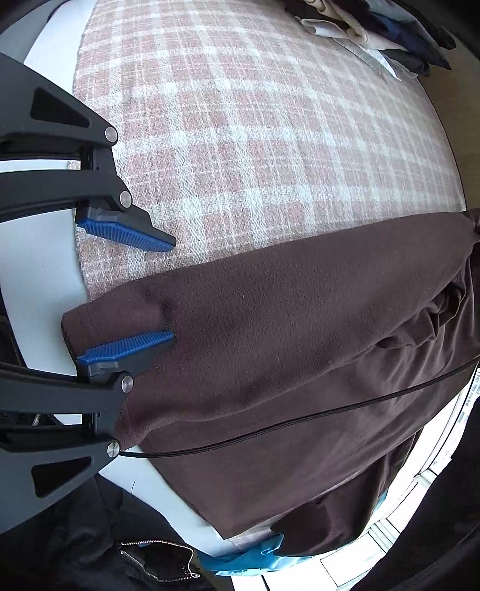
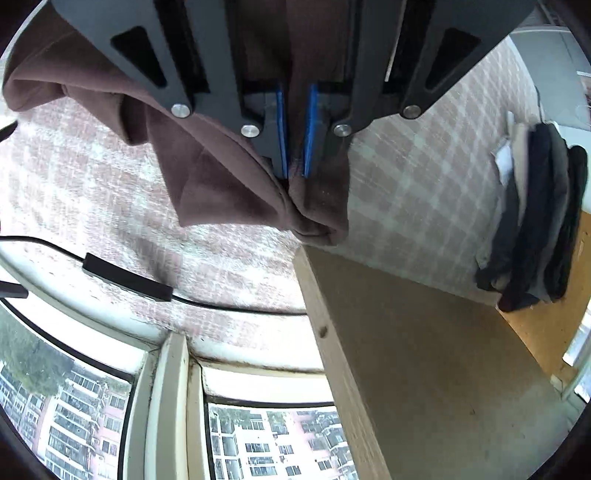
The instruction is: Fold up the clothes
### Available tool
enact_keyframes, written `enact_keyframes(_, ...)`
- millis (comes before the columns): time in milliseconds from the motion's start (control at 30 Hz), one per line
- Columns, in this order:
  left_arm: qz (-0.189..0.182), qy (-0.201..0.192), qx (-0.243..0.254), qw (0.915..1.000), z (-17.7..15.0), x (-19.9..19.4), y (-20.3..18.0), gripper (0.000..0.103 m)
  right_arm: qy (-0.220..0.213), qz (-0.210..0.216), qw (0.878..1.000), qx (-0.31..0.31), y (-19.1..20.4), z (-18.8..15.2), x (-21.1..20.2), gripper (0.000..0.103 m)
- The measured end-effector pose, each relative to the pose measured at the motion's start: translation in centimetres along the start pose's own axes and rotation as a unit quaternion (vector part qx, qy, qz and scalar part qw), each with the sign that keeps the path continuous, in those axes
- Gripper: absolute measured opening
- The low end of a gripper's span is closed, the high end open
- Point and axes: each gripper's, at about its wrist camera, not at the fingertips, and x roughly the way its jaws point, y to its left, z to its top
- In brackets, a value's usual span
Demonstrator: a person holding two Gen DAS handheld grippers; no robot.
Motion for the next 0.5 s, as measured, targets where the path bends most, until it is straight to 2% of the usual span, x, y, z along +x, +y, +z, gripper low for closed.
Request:
enact_keyframes(67,0.000,-0.001,0.002,1.0000,-0.2,-0.1,0.2,0.045,-0.017,-0.045,0.998,-0.033,1.0,-0.5,-1.5,0.021)
enact_keyframes(133,0.000,-0.002,0.004,1.0000,-0.4,-0.2,0.4,0.045,-0.044,-0.069,0.996,-0.045,2.0,-1.5,-3.7,0.023)
enact_keyframes(167,-0.001,-0.002,0.005,1.0000,-0.4,-0.3,0.5,0.045,-0.046,-0.059,0.996,-0.057,2.7,-2.3,-4.7,0.027)
enact_keyframes(200,-0.001,-0.001,0.003,1.0000,-0.5,-0.4,0.8,0.045,-0.037,-0.034,0.996,-0.074,3.4,-3.4,-5.4,0.035)
enact_keyframes(300,0.006,-0.002,-0.004,1.0000,-0.8,-1.1,1.5,0.045,0.007,0.007,0.993,-0.118,6.0,-8.0,-6.4,0.037)
enact_keyframes(400,0.022,-0.025,0.002,0.9994,-1.2,-2.8,1.6,0.042,0.034,0.007,0.988,-0.152,7.4,-13.5,-5.8,0.037)
enact_keyframes(500,-0.003,-0.042,0.023,0.9988,-1.6,-3.5,0.6,0.042,0.046,-0.009,0.987,-0.151,7.5,-16.9,-3.7,0.038)
